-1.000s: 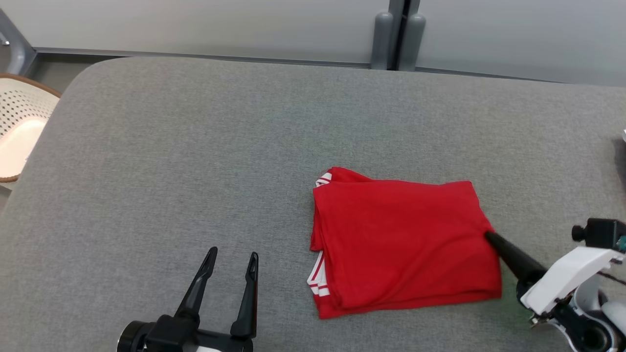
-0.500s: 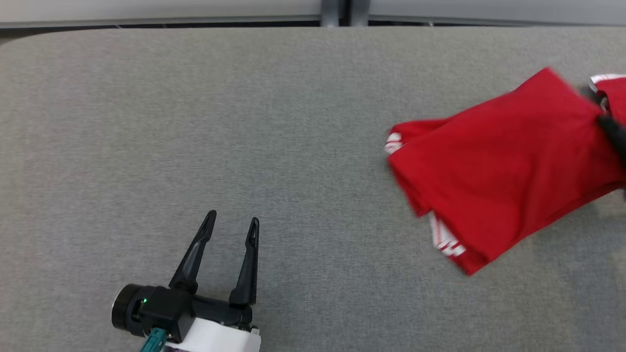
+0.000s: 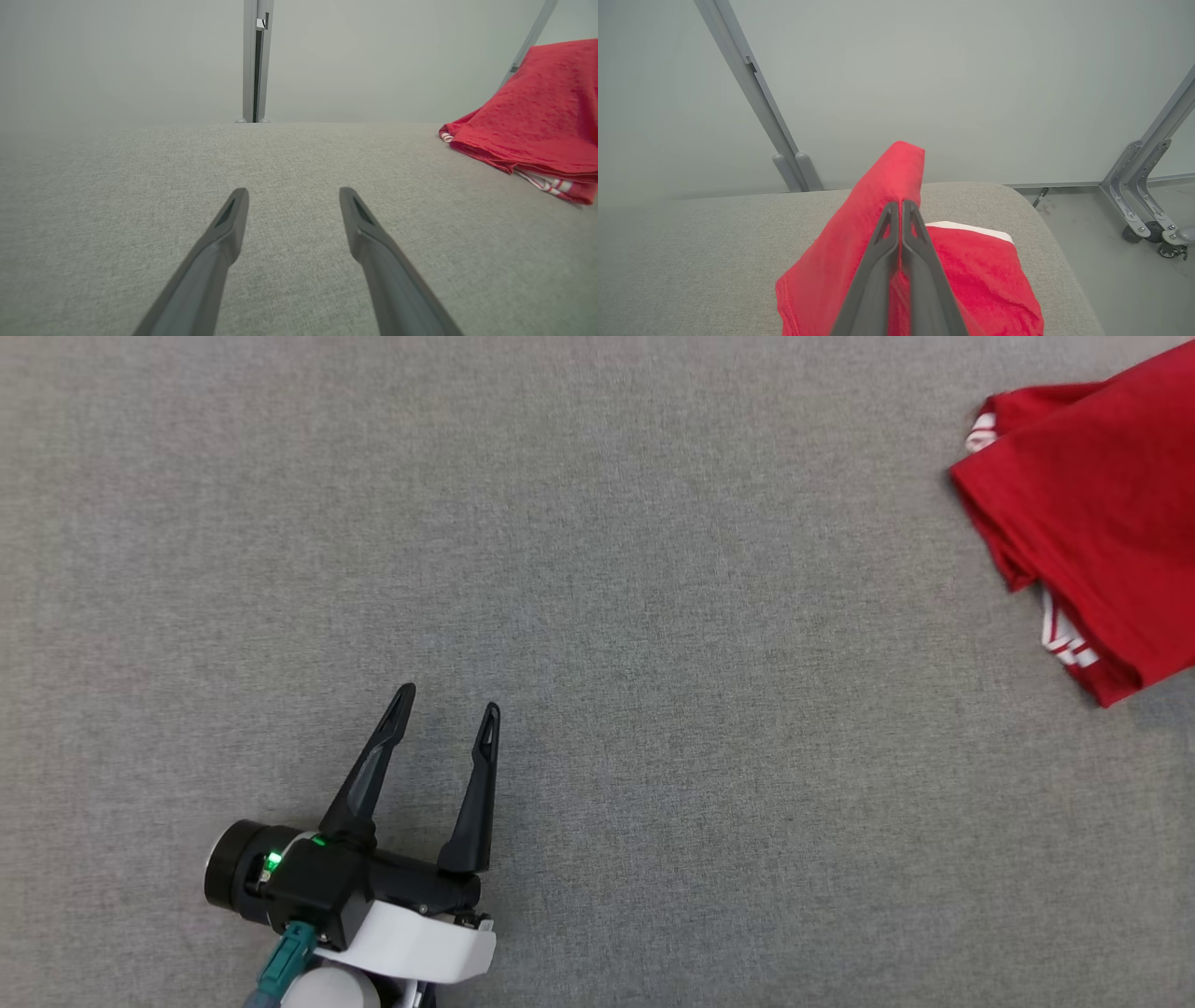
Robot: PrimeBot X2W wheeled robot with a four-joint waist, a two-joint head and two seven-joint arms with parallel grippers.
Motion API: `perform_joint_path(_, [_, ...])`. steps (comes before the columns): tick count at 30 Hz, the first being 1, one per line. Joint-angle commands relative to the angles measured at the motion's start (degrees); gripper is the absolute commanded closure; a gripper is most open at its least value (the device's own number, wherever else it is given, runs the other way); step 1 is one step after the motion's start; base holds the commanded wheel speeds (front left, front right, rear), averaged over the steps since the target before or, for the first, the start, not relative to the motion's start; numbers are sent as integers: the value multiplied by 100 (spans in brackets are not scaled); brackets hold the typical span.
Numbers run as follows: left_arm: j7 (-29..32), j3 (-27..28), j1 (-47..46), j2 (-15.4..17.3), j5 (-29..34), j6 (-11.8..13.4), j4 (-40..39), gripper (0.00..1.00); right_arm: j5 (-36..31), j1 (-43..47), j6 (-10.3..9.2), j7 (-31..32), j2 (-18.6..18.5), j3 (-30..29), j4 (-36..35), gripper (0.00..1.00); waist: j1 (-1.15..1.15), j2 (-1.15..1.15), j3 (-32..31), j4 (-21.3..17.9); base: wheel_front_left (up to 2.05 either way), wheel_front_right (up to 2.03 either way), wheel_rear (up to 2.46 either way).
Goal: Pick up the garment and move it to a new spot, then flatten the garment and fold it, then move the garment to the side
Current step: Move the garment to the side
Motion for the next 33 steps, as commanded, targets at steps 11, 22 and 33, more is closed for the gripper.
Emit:
perform_joint_path(11, [-7, 45, -285, 23, 88, -103, 24, 0, -117, 355, -4, -215, -217, -521, 957, 100, 0, 0, 294, 57, 0, 0, 0])
perform_joint_path(22, [-7, -16, -154, 23, -10, -29, 93, 0, -1380, 513, -4, -760, 348, -522, 1971, 0, 0, 0, -107, 315, 0, 0, 0])
perform_joint_path(33, [-7, -132, 354, 22, -261, 220, 149, 0, -2758, 1428, -5, -1589, 2020, -38, 1589, 0, 0, 0, -1192, 608, 0, 0, 0])
